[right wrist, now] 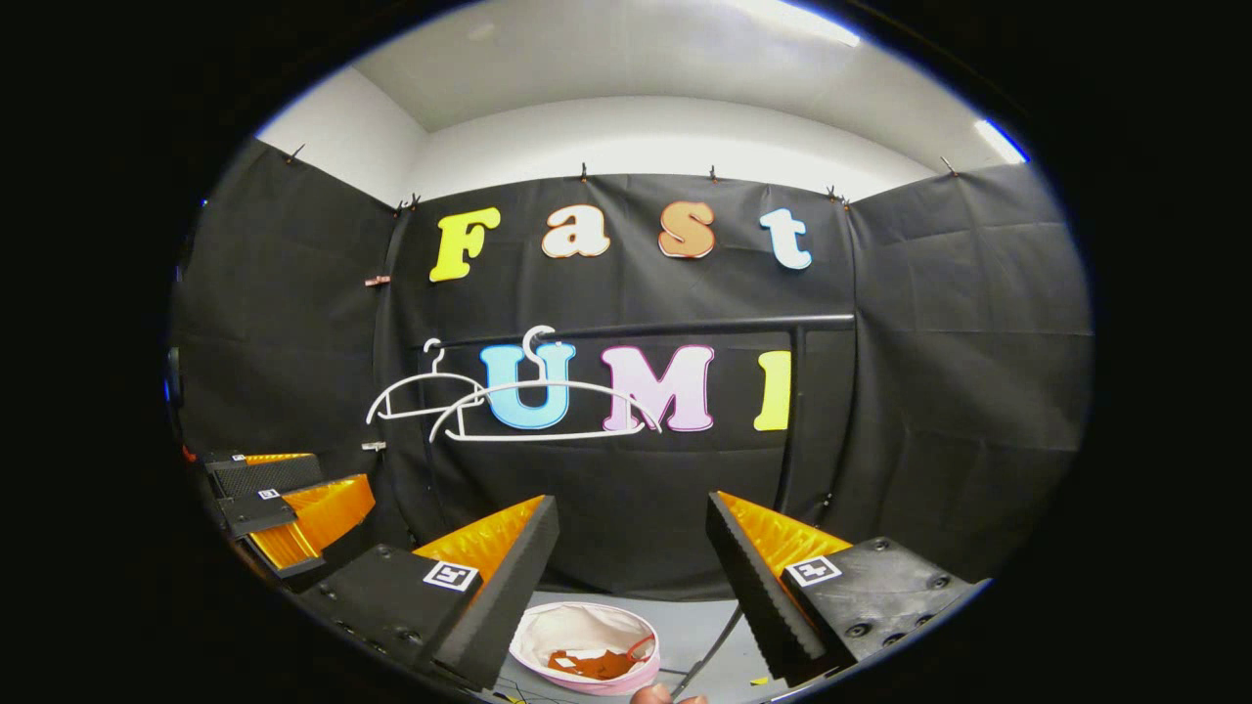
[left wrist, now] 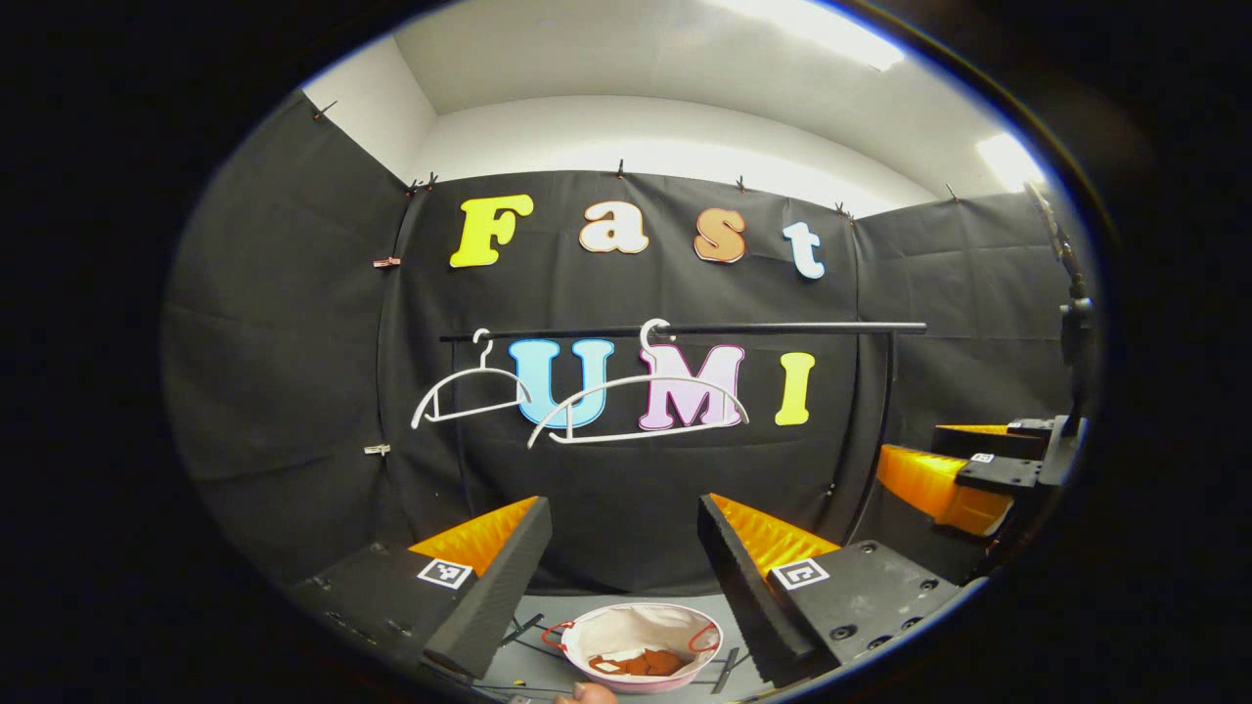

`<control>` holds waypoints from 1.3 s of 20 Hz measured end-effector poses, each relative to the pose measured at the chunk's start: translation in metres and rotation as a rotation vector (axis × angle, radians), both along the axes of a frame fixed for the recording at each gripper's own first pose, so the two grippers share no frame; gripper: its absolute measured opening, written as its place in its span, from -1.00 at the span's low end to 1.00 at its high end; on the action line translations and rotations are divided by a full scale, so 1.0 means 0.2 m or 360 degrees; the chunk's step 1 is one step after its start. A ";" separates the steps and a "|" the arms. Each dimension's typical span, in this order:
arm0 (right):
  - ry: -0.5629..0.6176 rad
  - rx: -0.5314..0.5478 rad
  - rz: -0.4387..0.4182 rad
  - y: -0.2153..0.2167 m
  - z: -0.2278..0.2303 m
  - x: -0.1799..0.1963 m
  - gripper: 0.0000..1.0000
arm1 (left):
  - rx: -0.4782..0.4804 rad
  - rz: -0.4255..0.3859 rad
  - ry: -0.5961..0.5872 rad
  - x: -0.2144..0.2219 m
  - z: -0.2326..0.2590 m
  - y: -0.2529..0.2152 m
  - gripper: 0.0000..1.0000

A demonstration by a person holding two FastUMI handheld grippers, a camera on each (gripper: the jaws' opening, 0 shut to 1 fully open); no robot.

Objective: Grasp the clothes on the hanger with both hands and then place them into the laundry hamper below.

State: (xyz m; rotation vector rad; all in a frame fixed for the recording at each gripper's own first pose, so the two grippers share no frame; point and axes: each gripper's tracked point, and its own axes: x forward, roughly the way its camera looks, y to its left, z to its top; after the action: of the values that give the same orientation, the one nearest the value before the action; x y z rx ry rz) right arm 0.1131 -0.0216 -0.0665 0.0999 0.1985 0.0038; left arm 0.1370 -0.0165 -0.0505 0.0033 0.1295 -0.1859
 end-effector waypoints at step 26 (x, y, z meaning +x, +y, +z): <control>-0.0209 -0.0027 -0.0011 -0.14 0.21 -0.14 1.00 | -0.0035 0.0034 -0.0055 -0.23 0.18 -0.02 0.91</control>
State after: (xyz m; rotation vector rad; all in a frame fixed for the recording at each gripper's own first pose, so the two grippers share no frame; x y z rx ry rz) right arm 0.0846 -0.0494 -0.0240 0.0830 0.0671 0.0018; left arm 0.0903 -0.0209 -0.0152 -0.0167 0.0929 -0.1659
